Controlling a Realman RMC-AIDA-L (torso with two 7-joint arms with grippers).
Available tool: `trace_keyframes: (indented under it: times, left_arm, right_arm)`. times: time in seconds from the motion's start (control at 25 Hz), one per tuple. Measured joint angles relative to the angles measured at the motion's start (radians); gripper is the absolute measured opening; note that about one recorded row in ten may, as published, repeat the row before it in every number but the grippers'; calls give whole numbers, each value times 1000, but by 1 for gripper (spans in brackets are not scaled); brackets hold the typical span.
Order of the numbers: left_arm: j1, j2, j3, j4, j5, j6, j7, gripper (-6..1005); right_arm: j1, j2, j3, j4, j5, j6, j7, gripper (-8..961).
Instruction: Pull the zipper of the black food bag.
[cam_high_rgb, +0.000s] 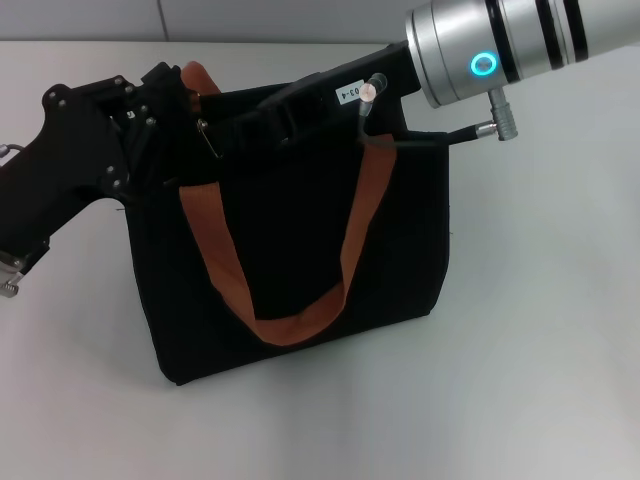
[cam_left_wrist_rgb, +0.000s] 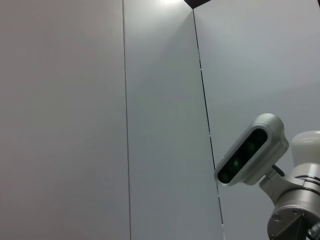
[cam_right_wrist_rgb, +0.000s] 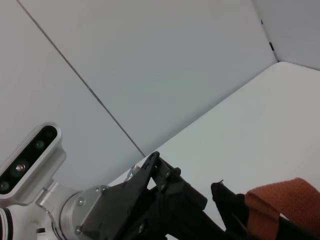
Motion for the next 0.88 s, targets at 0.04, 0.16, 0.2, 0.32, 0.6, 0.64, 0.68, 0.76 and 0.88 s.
trace_keyframes:
  times: [0.04,0.16,0.2,0.32,0.6,0.64,0.68,0.76,0.88]
  left_arm:
    - [0,0,0,-1,0,0,0,95]
    - [1,1,0,-1,-1,2,0,96]
    - [1,1,0,-2,-1,2,-1,96]
    - [1,1,0,-2,-2,2,-7,97]
    - [0,1,0,-2,-25,2,-25,98]
    - [-1,1,0,-2,-30,3,-32,98]
    - [-3,2,0,-2,-36,3,-45,99]
    - [-5,2,0,-1,-37,3,-50,99]
    - [-13,2,1,1,-37,6,-56,100]
  right_arm:
    - [0,-1,0,0,0,0,0,36]
    - [0,-3,13,2,0,0,-2,-3]
    - [0,-3,16,3,0,0,-6,16]
    - [0,-3,16,3,-2,0,-13,75]
    - [-3,-3,26,-5,3,-19,-19,279]
    - [-2,-3,32,-5,4,-30,-19,315]
    - [-1,-3,40,-5,8,-41,-19,314]
    - [0,-3,42,-4,9,-43,-20,313]
    - [0,-3,42,1,9,-39,-24,311]
